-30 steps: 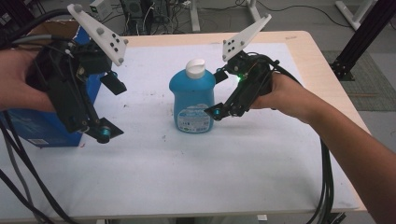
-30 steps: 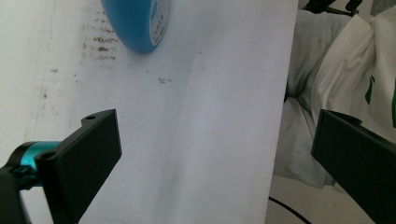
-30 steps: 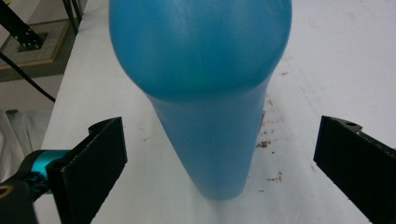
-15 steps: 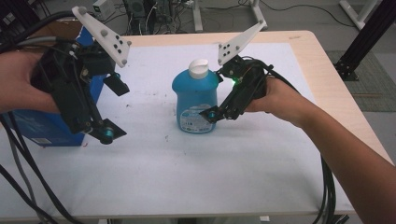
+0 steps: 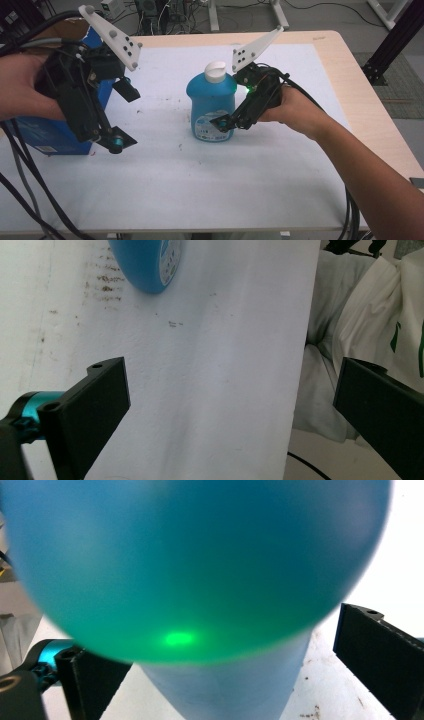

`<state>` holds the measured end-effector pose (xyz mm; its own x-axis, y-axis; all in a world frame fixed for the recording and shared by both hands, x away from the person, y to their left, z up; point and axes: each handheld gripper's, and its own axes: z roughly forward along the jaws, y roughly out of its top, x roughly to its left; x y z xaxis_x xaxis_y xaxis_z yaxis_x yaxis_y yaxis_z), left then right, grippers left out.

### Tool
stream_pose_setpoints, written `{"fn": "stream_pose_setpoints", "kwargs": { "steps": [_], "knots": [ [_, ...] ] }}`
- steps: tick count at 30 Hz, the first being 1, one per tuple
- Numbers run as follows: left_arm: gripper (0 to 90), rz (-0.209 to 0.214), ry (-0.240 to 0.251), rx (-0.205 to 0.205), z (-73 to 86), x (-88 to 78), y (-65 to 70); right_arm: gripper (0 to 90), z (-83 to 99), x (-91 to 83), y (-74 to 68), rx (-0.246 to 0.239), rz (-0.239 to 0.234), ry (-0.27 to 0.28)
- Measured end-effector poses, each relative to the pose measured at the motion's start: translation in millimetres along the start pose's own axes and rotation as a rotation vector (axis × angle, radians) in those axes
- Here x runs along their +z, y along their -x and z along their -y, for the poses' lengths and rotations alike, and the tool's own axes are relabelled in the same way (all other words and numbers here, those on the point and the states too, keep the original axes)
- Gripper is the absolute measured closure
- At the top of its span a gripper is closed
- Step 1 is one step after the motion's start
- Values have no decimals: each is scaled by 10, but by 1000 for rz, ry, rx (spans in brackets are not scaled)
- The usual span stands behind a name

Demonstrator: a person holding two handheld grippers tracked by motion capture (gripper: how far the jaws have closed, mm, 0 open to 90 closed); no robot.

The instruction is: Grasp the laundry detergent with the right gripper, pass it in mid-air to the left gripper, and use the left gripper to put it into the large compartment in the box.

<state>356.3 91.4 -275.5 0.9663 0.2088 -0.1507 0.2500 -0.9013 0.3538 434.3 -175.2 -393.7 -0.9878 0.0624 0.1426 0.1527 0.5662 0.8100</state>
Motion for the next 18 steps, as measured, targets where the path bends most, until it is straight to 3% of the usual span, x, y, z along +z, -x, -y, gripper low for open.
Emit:
{"fn": "stream_pose_setpoints", "kwargs": {
  "steps": [4, 6, 12, 18],
  "knots": [
    [16, 0, 1, -5, 6, -2, -1, 75, 23, 20, 14, -4, -9, 10],
    [16, 1, 2, -5, 8, -2, -4, 161, 31, 22, 11, -12, -29, 16],
    [16, 1, 3, -5, 15, 3, -4, 163, 48, 58, 30, -9, -31, 12],
    [17, 2, -2, -6, 30, 4, -15, 257, 64, 55, 39, -17, -40, 28]
  ]
}}
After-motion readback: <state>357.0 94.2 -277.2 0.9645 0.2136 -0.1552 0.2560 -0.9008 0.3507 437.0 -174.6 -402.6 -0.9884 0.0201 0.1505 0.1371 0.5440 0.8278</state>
